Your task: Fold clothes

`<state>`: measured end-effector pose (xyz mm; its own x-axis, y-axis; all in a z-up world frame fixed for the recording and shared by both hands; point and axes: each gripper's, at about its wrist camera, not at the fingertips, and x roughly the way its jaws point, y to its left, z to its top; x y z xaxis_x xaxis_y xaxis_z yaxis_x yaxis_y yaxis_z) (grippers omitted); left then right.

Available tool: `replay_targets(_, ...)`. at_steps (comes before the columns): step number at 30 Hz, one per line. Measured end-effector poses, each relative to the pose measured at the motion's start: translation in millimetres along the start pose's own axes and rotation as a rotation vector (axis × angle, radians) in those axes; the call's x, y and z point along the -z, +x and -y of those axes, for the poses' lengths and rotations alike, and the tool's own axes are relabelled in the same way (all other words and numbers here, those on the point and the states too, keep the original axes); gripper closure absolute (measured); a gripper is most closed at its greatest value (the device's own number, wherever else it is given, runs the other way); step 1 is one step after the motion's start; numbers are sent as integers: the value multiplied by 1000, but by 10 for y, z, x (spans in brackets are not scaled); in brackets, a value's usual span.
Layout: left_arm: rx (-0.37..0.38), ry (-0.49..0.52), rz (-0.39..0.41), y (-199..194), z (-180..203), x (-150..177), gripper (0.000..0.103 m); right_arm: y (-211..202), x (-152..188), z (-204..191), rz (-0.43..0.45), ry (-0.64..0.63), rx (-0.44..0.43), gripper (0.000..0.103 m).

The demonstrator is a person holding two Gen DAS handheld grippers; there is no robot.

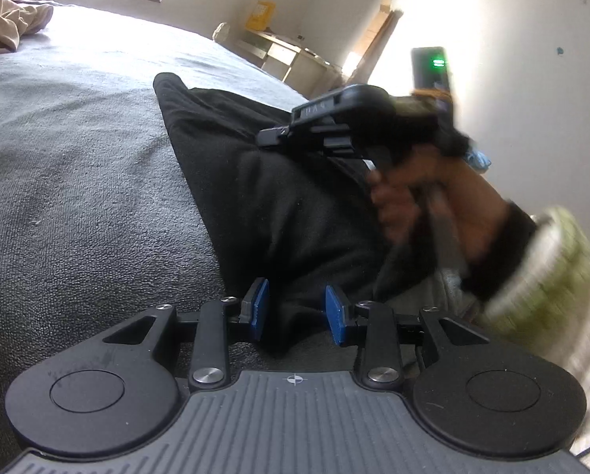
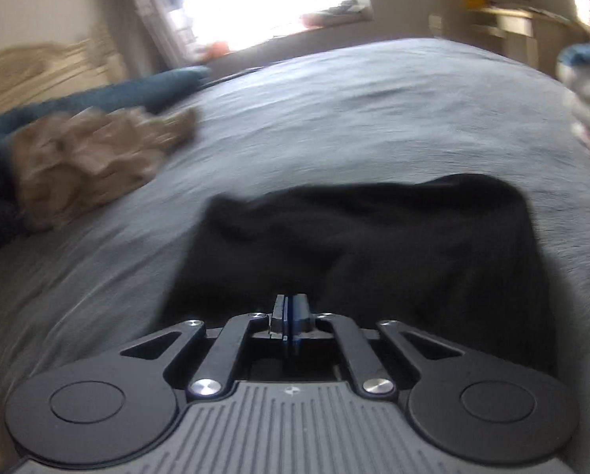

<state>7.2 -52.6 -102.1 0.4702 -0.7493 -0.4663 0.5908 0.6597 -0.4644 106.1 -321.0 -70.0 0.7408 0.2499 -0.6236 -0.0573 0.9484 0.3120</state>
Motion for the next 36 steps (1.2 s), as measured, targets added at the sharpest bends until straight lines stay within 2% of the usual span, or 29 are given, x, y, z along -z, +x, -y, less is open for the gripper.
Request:
replay_targets(1,5,-1,1,-2,-12,1,70,-5,-85,81,12,43,15,103)
replay_targets(2,12,-5,3,-6,-29,4,70,-49,-148,66,28,43,23,97)
replay_targets(3,19,-11,4,-9,-43,8,70,-104,-173,-8,35,7,11,96)
replay_targets(5,33,-19,7,-12,-70,13,70,-143,-194,-206,-3,-80,-77,96)
replay_targets(7,43,-17,7,-22,-83,15,70,-30,-167,-420,-97,-140,-183,96)
replay_targets(8,47,-16,7,-26,-88,16,70,78,-168,-516,-130,-164,-198,97)
replay_targets(10,49,-19,9,-30,-89,23,70,358,-255,-571,-154,-186,-163,97)
replay_targets(13,43,-18,11,-28,-69,25,70,739,-490,-404,-132,-96,-78,101)
replay_targets(15,45,-8,12,-26,-60,26,70,679,-563,-423,-115,-88,-122,95)
replay_targets(18,59,1,14,-9,-84,25,70,592,-661,-460,-97,-80,-189,95)
replay_targets(20,67,0,10,-3,-98,10,70,583,-606,-568,-163,-123,-252,83)
replay_targets(21,70,-1,9,-1,-105,3,70,653,-603,-605,-196,-145,-257,83)
replay_targets(24,64,-2,7,-3,-86,1,70,959,-627,-640,-226,-148,-182,83)
replay_targets(27,49,2,0,-22,-51,-8,70,1102,-813,-462,-150,-44,-131,84)
replay_targets(30,47,7,-1,-18,-37,-10,70,781,-972,-268,-85,7,-169,81)
replay_targets(32,51,2,-3,-10,-45,-11,70,432,-940,-171,-90,-24,-219,81)
replay_targets(34,55,6,-8,-14,-61,-27,70,228,-817,-137,-143,-92,-217,81)
replay_targets(36,54,6,-13,-16,-62,-33,70,227,-656,-64,-224,-114,-203,82)
